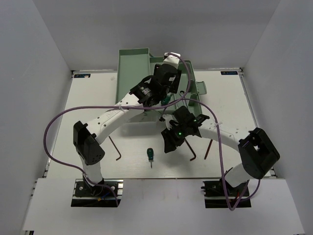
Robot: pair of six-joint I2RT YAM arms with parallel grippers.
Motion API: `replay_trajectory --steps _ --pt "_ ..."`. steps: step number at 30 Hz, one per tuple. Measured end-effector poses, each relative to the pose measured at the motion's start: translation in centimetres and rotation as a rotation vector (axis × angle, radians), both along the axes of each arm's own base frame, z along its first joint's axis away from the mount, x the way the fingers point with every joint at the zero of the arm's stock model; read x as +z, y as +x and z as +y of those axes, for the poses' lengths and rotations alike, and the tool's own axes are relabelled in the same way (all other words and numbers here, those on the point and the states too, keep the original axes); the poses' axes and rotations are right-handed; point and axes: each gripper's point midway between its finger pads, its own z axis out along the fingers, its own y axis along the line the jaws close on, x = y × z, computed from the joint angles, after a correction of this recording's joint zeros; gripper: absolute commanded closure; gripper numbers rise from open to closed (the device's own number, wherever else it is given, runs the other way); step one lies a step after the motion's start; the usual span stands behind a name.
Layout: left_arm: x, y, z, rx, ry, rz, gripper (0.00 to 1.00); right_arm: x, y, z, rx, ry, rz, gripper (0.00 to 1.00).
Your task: Sort the tools into containers
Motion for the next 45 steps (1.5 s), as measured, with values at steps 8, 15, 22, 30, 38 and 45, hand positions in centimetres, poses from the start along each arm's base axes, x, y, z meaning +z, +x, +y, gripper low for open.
replay_trajectory --steps 8,15,22,30,38,45 --pt "-1.2 -8.0 7.2 -0.043 -0.027 0.043 0.38 0.7 -0.9 4.9 0.058 0.028 0.000 0.38" --pt "-0.7 -16.5 17.4 0.066 -0.240 0.045 0.22 -2.9 -1.6 6.1 0.015 -0.070 0.056 0.31" --pt "-6.1 -21.0 24.8 0.313 -0.333 0.147 0.22 -2.8 -0.3 8.6 -0.035 -0.081 0.037 0.30" --pt "-8.4 -22.8 27.5 0.418 -0.367 0.192 0.22 -4.1 0.4 11.2 -0.065 -0.131 -0.025 0.34" --pt "-9.0 -23.0 27.8 0.442 -0.356 0.211 0.22 -4.6 0.0 11.0 -0.067 -0.179 -0.137 0.36" --pt "-10.7 -22.7 27.3 0.448 -0.313 0.239 0.22 -4.9 0.0 8.8 -0.060 -0.249 -0.209 0.36"
